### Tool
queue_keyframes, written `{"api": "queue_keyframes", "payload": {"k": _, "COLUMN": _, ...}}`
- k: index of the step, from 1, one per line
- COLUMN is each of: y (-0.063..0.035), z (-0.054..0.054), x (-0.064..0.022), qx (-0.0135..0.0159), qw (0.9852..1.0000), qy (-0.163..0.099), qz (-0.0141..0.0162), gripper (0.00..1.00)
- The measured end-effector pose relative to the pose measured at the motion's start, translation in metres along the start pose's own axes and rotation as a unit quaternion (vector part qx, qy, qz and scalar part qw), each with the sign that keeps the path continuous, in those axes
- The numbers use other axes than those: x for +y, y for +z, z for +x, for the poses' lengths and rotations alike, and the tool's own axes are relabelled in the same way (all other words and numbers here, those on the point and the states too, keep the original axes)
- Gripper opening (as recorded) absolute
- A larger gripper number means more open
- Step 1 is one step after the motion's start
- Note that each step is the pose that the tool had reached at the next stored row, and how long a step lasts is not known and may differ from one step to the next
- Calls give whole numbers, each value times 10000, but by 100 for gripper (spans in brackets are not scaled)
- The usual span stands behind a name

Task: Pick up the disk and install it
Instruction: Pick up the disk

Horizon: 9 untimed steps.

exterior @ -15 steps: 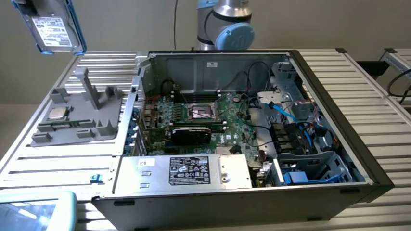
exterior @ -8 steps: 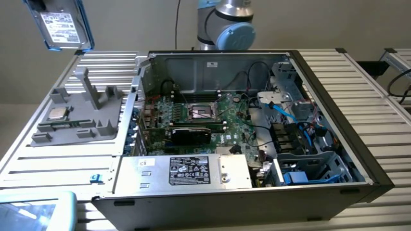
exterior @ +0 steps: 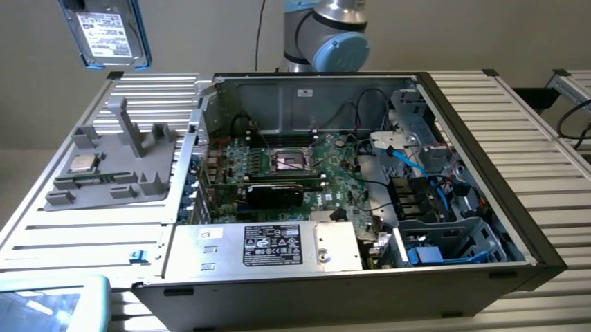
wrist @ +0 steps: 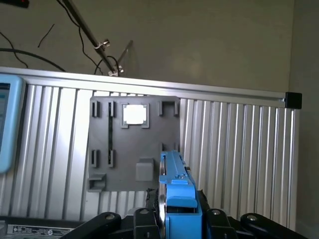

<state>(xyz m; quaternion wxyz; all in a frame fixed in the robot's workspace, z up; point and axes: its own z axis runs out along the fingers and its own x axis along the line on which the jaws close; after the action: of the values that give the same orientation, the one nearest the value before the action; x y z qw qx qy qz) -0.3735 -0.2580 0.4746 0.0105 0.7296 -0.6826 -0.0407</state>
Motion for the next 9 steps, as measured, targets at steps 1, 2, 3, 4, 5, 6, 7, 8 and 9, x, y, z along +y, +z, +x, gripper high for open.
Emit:
{"api": "queue_keyframes", "payload": {"k": 1, "y": -18, "z": 6, "x": -40, "qx": 0, "qw": 10000, "qy": 0, "qz": 0, "gripper": 37}}
{"api": "queue_keyframes", "payload": {"k": 2, "y": -38, "z": 12, "x": -79, "qx": 0, "qw": 10000, "qy": 0, "qz": -1, "gripper": 37}}
{"api": "queue_keyframes", "payload": {"k": 3, "y": -59, "z": 18, "x": -119, "qx": 0, "qw": 10000, "qy": 0, "qz": 0, "gripper": 37}}
{"api": "queue_keyframes", "payload": {"k": 4, "y": -80, "z": 25, "x": -157, "qx": 0, "qw": 10000, "qy": 0, "qz": 0, "gripper": 37}}
{"api": "queue_keyframes", "payload": {"k": 5, "y": -98, "z": 32, "x": -194, "qx": 0, "qw": 10000, "qy": 0, "qz": 0, "gripper": 37}}
{"api": "queue_keyframes", "payload": {"k": 6, "y": -113, "z": 38, "x": -229, "qx": 0, "qw": 10000, "qy": 0, "qz": 0, "gripper": 37}}
{"api": "queue_keyframes", "payload": {"k": 7, "y": -127, "z": 43, "x": -265, "qx": 0, "qw": 10000, "qy": 0, "qz": 0, "gripper": 37}}
{"api": "queue_keyframes", "payload": {"k": 8, "y": -142, "z": 49, "x": -303, "qx": 0, "qw": 10000, "qy": 0, "qz": 0, "gripper": 37}}
{"api": "queue_keyframes", "payload": {"k": 9, "y": -155, "z": 55, "x": -340, "qx": 0, "qw": 10000, "qy": 0, "qz": 0, "gripper": 37}}
